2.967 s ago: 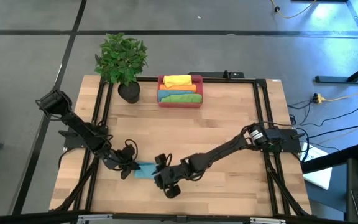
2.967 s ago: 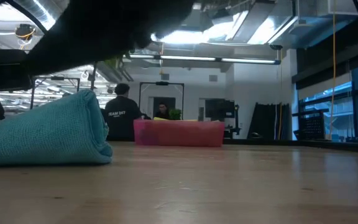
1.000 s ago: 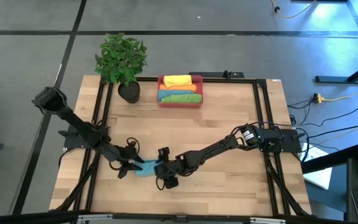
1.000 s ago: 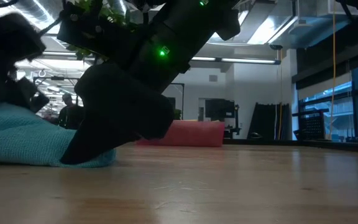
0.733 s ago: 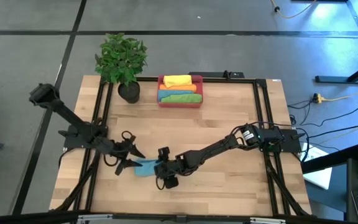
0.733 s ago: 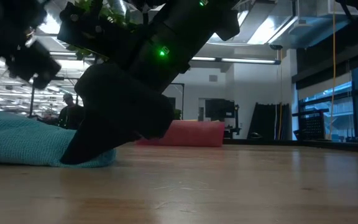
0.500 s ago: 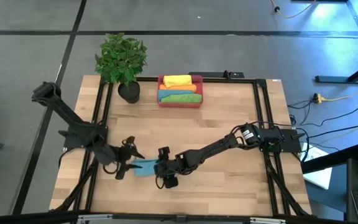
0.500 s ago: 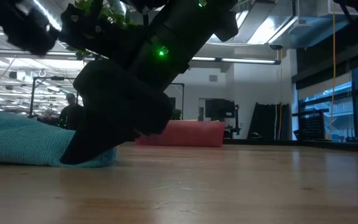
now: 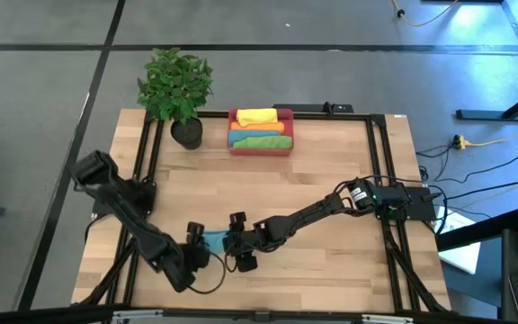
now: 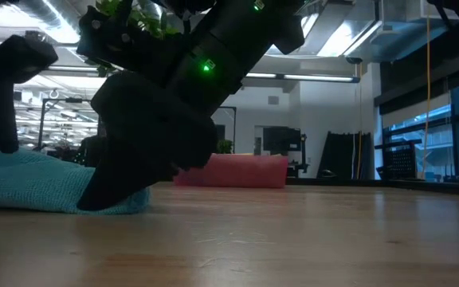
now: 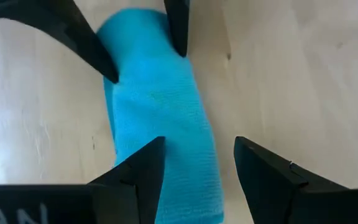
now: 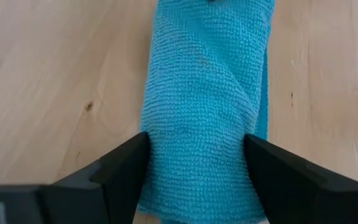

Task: Roll microfiber towels into tight, uniform cylinder then place into a basket
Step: Put the rolled blue towel into the red bin

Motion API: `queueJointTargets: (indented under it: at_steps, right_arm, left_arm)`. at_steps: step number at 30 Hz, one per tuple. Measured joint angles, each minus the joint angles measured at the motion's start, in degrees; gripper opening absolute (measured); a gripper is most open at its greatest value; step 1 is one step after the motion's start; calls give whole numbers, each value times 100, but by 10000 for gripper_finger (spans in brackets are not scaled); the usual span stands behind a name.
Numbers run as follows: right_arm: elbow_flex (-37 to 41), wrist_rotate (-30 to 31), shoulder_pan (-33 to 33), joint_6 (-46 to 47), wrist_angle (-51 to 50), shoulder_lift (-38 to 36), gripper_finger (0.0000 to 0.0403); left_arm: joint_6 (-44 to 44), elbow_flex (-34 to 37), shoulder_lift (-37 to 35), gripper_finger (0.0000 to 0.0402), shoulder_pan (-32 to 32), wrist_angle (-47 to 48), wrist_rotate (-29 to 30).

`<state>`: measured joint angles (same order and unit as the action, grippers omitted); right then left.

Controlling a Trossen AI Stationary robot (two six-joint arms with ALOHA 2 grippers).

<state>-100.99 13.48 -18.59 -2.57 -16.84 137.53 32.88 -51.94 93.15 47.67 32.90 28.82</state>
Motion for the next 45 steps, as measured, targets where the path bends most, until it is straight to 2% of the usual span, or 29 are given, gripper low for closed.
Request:
queueJointTargets:
  at_steps: [5,11,20,24,30,34,37,41,45]
  right_arm:
    - [0,-12,0,18,-2,0,267]
    - [0,-55,9,-2,-2,0,267]
    - [0,-66,9,-2,-2,0,267]
    - [0,-66,9,57,-11,0,267]
    - [0,-66,7,64,-55,0,267]
    - [0,-66,7,65,-57,0,266]
    - [-2,-70,7,85,-57,0,258]
    - [-2,-72,4,99,-142,0,231]
    - [-7,-40,5,93,-283,-1,182]
  left_arm:
    - [93,-506,529,181,-119,644,-60]
    - [523,-519,776,185,-328,1088,-543]
    - [605,-486,810,265,-384,1006,-573]
    - [608,-486,808,299,-384,1112,-392]
    - [750,-261,778,314,-379,1073,-138]
    - [743,67,740,291,-370,609,-80]
    - [738,256,720,254,-364,277,-2]
    - [733,310,734,180,-366,153,57]
    - [683,333,767,89,-373,114,144]
